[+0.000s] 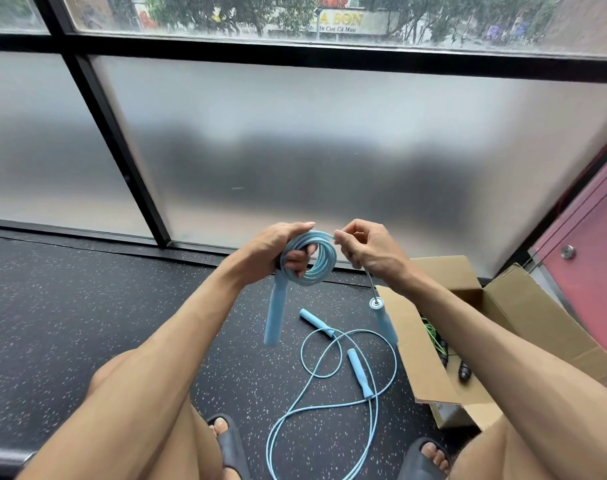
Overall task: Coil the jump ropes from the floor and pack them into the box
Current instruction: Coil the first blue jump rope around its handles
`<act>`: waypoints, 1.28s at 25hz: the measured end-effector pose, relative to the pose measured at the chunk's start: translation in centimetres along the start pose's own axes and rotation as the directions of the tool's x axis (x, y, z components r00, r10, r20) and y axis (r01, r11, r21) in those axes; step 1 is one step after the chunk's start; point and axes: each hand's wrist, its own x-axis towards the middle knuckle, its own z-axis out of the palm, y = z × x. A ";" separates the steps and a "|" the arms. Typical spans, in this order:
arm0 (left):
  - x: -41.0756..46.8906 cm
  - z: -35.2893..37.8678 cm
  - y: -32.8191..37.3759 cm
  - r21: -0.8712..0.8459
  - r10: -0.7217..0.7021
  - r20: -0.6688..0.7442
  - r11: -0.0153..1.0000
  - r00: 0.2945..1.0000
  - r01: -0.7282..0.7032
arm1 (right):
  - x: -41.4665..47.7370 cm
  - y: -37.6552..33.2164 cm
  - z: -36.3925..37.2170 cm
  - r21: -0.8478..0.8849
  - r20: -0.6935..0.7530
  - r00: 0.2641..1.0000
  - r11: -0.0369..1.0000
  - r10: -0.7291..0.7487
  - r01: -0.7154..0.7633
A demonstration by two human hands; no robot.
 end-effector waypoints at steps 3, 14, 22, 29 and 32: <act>-0.2 -0.2 0.8 -0.267 0.037 0.003 0.963 0.999 -0.035 | -0.2 0.4 0.2 0.019 0.066 0.996 0.998 0.065 -0.067; 0.4 -0.8 1.2 -0.407 0.286 -0.402 0.795 0.870 -0.450 | -1.0 1.6 1.8 0.067 0.339 0.903 0.950 0.266 -0.305; 1.4 1.0 -1.0 0.582 0.565 -0.437 0.771 0.700 -0.259 | -1.6 0.0 2.7 0.052 0.398 0.885 0.957 0.241 -0.284; 2.8 3.3 -3.5 0.967 0.479 -0.084 0.252 0.874 -0.046 | -2.5 -0.2 0.5 0.117 0.319 0.889 0.917 0.328 -0.381; 3.7 4.8 -4.3 0.969 0.459 0.070 0.180 0.886 -0.170 | -3.4 0.5 -0.7 0.036 0.264 0.890 0.918 0.372 -0.395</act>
